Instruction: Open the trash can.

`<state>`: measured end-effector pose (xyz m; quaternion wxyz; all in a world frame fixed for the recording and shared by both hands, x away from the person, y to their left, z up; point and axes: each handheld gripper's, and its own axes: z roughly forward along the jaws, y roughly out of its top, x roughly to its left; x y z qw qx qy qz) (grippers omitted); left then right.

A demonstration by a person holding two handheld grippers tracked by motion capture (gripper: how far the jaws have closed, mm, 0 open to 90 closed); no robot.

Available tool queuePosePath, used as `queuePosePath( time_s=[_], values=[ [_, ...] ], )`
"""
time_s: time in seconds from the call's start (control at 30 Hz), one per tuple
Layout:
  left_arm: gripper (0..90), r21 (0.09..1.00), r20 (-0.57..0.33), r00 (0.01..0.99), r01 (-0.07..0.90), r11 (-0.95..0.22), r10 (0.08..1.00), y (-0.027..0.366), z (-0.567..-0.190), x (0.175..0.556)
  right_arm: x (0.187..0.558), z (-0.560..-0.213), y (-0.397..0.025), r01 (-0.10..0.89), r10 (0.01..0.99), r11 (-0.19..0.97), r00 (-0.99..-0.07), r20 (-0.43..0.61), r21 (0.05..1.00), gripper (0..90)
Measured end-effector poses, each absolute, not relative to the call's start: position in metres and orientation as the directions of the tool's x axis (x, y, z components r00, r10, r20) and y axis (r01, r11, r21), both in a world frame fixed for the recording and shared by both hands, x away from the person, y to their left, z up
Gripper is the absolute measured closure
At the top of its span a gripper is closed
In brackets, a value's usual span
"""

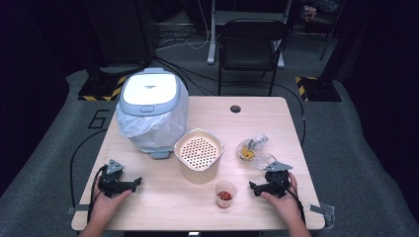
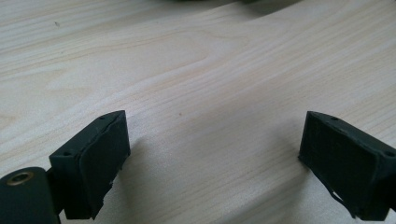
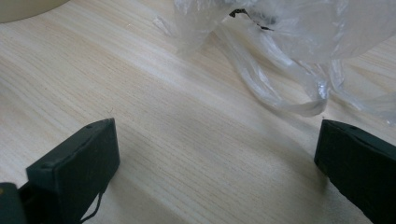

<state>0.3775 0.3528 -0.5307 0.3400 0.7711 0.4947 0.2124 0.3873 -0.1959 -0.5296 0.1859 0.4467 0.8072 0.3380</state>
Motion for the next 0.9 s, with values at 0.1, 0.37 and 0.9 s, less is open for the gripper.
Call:
queuePosePath(
  time_s=[0.1, 0.37, 0.9],
  values=[
    [8.3, 0.735, -0.014, 0.410, 0.623, -0.268, 0.912, 0.3511, -0.5308, 0.3786, 0.3873, -0.5296, -0.1960, 0.595, 0.846, 0.373, -0.533, 0.001, 0.712, 0.0],
    [10.4, 0.742, -0.017, 0.406, 0.617, -0.260, 0.914, 0.3510, -0.5307, 0.3787, 0.3875, -0.5295, -0.1961, 0.594, 0.844, 0.376, -0.536, 0.002, 0.711, 0.0],
    [16.8, 0.748, -0.017, 0.406, 0.612, -0.258, 0.914, 0.3491, -0.5301, 0.3774, 0.3875, -0.5295, -0.1962, 0.594, 0.844, 0.377, -0.537, 0.001, 0.711, 0.0]
  ],
)
